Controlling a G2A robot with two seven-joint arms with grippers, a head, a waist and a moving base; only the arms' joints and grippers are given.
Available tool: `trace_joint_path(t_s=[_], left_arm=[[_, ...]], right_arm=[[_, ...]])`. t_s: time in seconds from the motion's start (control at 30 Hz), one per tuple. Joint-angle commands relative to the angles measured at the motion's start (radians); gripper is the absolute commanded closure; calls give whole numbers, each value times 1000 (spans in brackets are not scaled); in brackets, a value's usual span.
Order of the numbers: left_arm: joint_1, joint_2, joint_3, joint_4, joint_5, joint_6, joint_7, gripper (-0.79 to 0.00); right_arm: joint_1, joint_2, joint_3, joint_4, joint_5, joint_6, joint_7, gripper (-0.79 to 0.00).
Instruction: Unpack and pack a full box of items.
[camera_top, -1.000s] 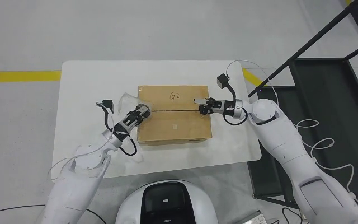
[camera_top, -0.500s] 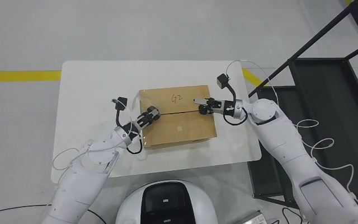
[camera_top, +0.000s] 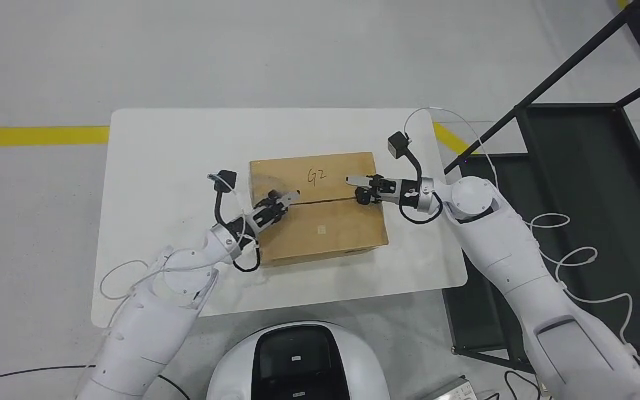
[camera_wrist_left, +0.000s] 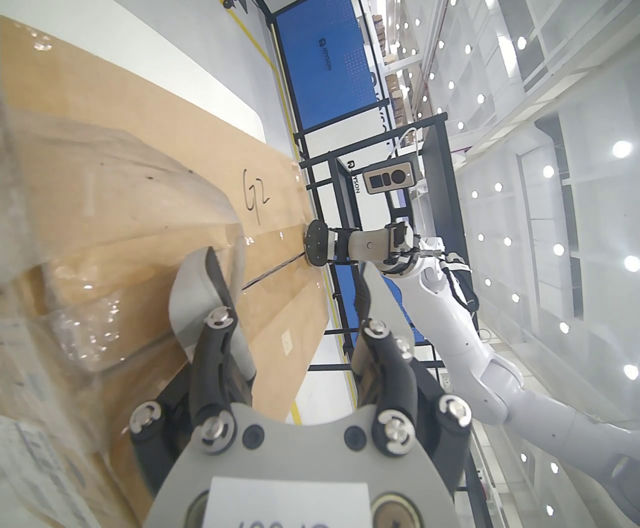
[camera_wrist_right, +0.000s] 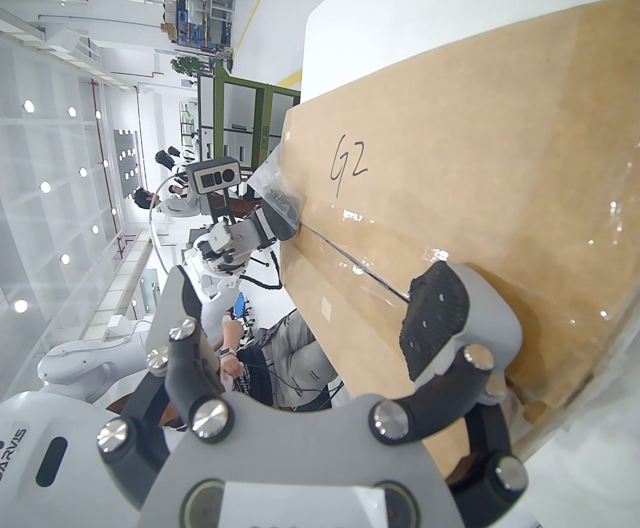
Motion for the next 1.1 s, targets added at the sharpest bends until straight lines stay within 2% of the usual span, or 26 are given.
trace_joint_path(t_s=[0.0, 0.3, 0.57, 1.07], left_arm=[[-6, -4, 10, 4, -1, -12, 8, -785], [-45, -25, 61, 45, -1, -81, 40, -785], [-85, -46, 109, 106, -3, -161, 60, -785], [-174, -92, 199, 214, -37, -243, 45, -785]], right_arm=[[-2, 0, 1, -2, 1, 1, -4, -785], [-70, 29, 141, -26, 138, -38, 68, -785], [-142, 52, 256, -40, 184, -49, 52, -785], [-184, 59, 317, -32, 207, -35, 41, -785]])
